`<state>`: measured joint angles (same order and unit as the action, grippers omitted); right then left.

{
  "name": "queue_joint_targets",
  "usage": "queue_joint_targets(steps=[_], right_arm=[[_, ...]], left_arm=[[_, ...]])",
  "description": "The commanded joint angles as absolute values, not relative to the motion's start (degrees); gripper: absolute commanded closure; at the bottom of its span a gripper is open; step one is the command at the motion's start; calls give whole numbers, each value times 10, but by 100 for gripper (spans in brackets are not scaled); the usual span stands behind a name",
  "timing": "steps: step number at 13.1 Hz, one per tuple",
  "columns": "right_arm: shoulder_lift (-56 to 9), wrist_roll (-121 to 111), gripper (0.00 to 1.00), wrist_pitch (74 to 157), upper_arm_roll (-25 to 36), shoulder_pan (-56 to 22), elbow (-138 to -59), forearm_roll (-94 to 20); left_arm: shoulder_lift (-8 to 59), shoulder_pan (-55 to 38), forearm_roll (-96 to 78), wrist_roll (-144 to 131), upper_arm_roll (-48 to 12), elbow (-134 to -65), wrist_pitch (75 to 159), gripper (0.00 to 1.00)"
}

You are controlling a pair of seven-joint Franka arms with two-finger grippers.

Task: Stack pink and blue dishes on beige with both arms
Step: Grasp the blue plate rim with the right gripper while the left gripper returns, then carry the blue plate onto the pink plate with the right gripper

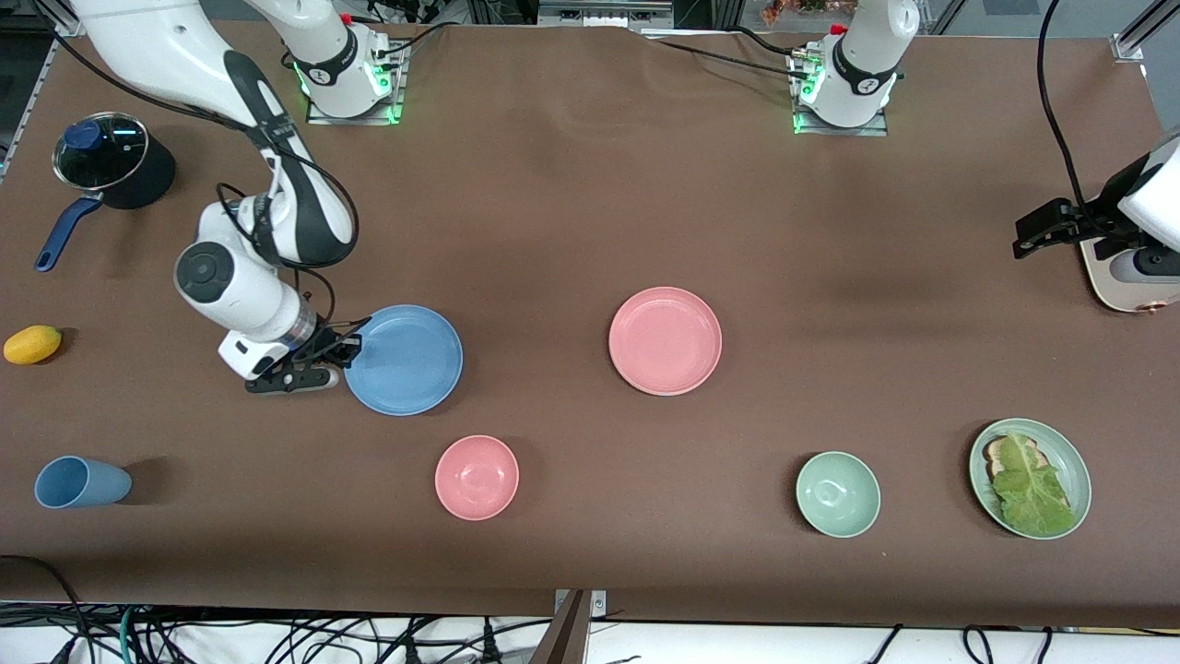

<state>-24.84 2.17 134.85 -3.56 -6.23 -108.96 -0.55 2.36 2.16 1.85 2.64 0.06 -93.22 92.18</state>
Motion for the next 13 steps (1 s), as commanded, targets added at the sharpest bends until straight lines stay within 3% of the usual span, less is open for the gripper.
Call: queue_joint_targets(steps=[1, 3, 7, 13], right_arm=[[-243, 23, 100, 1202, -56, -66, -971, -12], [-246, 45, 100, 1165, -61, -88, -928, -14], [-257, 201, 100, 1172, -70, -176, -920, -11], [-340, 465, 100, 1219, -70, -320, -842, -11]], left_arm=[[26, 24, -3, 40, 4, -924, 922, 0], [28, 17, 4, 38, 3, -918, 923, 0], [55, 20, -4, 39, 3, -880, 919, 0], [54, 21, -3, 47, 2, -879, 918, 0]])
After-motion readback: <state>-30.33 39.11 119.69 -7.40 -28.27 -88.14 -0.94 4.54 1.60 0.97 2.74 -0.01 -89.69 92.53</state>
